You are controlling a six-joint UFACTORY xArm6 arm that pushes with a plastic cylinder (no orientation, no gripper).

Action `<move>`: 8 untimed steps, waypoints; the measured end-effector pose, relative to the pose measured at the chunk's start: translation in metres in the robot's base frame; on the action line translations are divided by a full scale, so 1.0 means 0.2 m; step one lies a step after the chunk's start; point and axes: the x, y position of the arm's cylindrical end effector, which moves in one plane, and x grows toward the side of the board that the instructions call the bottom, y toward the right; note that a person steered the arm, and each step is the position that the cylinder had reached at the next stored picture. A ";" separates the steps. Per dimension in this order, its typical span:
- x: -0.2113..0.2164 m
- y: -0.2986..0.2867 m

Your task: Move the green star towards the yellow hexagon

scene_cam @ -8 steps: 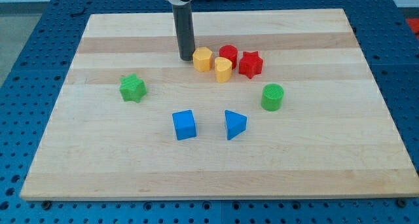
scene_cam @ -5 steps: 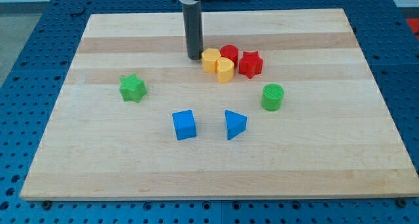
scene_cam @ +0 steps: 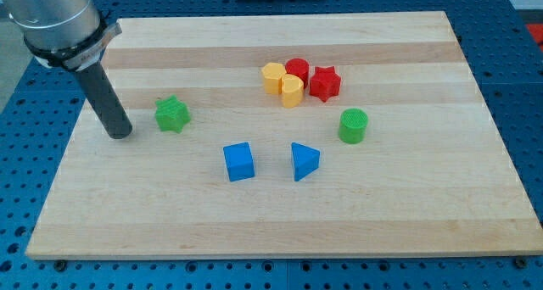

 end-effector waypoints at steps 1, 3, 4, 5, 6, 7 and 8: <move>-0.07 0.13; -0.20 0.31; -0.12 0.27; -0.01 0.25; -0.01 0.31; -0.08 0.35; -0.15 0.39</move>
